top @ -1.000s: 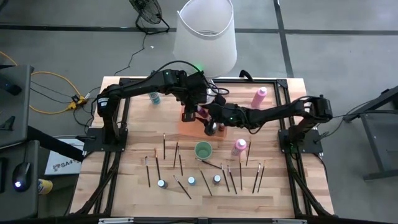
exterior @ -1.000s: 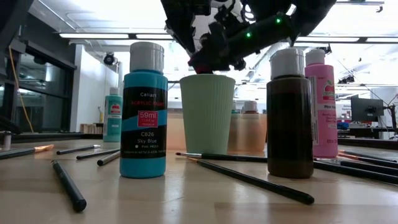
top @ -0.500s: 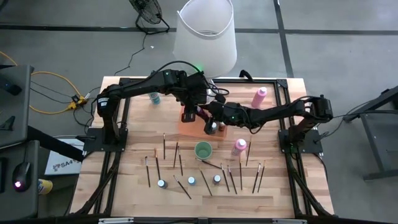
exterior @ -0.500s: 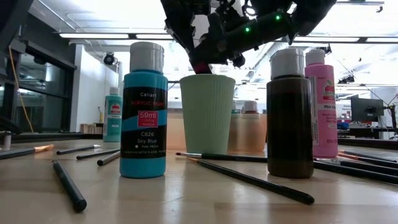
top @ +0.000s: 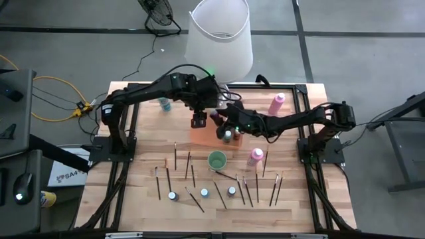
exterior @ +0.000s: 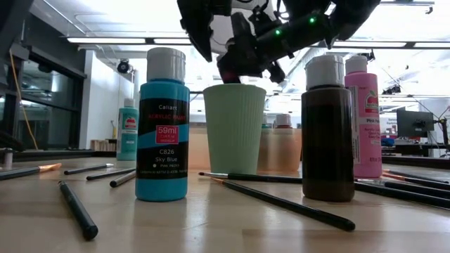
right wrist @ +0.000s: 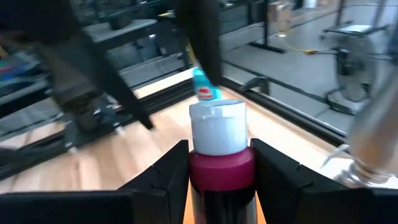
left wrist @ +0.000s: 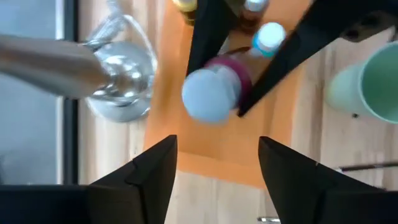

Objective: Pick & Place Paint Supplies
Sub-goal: Put the small dark pink paint bottle into the orange bin

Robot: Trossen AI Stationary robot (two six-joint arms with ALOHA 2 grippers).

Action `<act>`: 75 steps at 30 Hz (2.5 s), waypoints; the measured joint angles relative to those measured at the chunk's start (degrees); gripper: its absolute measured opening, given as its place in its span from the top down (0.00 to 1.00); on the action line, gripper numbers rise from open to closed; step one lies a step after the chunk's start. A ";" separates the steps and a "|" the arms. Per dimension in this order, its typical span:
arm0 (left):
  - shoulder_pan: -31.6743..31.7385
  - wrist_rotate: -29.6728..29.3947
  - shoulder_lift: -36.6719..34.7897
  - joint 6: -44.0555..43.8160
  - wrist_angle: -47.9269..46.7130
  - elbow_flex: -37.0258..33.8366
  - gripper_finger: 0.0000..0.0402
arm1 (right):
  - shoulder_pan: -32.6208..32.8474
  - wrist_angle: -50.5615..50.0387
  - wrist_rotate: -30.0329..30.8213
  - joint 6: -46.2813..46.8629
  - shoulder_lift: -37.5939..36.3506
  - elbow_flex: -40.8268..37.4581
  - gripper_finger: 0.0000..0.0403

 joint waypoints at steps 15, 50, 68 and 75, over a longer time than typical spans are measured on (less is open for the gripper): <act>0.03 -0.29 -12.12 -7.27 15.21 -15.06 0.45 | 0.92 -2.24 2.49 4.19 0.97 -0.02 0.66; 2.39 17.81 -26.33 -14.59 53.28 -50.38 0.62 | 3.03 11.84 -4.94 -4.20 7.34 -0.04 0.65; 2.35 18.82 -26.33 -14.18 53.07 -50.36 0.73 | 3.17 12.04 -4.97 -4.33 7.22 -0.04 0.54; 2.35 15.59 -26.22 -12.78 53.11 -50.36 0.73 | 3.39 3.66 -7.53 1.97 3.48 0.00 0.32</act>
